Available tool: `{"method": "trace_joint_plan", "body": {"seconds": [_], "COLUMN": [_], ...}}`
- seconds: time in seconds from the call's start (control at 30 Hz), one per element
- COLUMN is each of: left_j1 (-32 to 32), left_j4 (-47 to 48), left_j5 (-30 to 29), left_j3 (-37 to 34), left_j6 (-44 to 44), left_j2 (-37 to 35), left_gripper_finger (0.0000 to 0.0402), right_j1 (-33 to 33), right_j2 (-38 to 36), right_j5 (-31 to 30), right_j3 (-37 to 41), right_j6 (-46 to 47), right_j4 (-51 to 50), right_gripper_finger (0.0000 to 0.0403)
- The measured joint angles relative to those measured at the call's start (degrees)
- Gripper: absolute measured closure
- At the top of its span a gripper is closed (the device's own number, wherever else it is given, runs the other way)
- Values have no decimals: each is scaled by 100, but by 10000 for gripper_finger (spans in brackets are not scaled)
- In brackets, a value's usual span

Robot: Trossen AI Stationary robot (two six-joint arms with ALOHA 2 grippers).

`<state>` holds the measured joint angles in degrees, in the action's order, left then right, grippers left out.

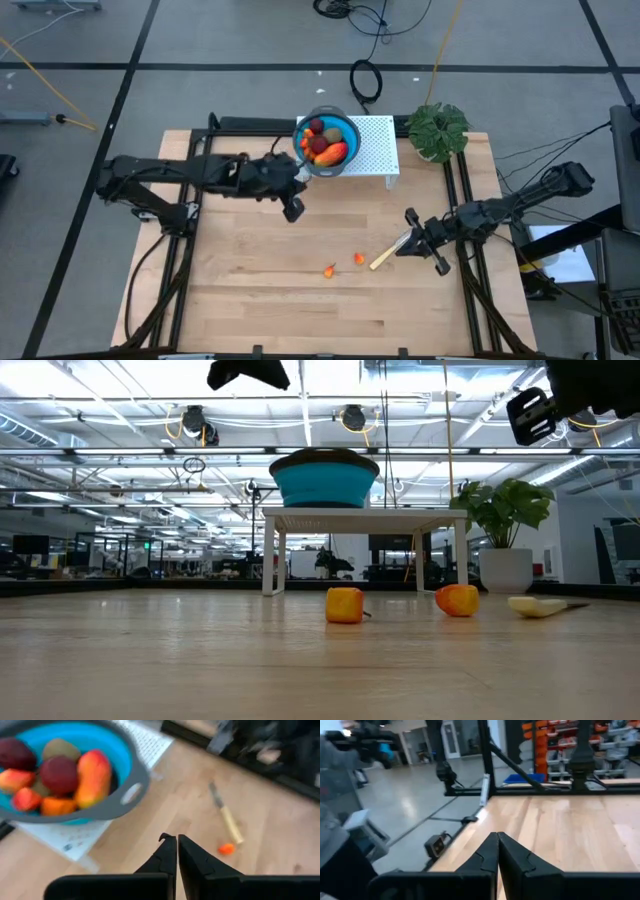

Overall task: Pick & Place Fruit
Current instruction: Put the right pear into the blue strainer bowl on the shelf

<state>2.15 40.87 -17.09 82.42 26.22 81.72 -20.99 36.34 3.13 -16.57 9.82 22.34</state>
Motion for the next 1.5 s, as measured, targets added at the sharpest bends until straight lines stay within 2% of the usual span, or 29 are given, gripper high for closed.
{"method": "trace_joint_plan", "body": {"seconds": [0.2,0.53,0.87,0.97,1.13,1.5], "left_j1": [378,946,1356,1444,1515,1643], "left_j4": [-1348,-2863,-2911,-2912,-2997,-3207], "left_j5": [-268,-299,-253,-239,-46,156], "left_j3": [-1219,-3020,-4156,-4398,-4790,-5594], "left_j6": [4,-281,-458,-583,-704,-813], "left_j2": [-589,-1925,-3356,-3722,-4202,-5045], "left_gripper_finger": [399,394,393,395,395,393], "right_j1": [-130,-178,-174,-202,-200,-202], "right_j2": [426,1745,3282,3688,4297,5191], "right_j5": [-473,-934,-1268,-1509,-1537,-1478], "right_j3": [-310,-1612,-2962,-3366,-3986,-4890], "right_j6": [-2,-2,311,515,985,1908], "right_j4": [-363,-1470,-1930,-2291,-2979,-4317], "right_gripper_finger": [403,403,403,403,403,403]}}
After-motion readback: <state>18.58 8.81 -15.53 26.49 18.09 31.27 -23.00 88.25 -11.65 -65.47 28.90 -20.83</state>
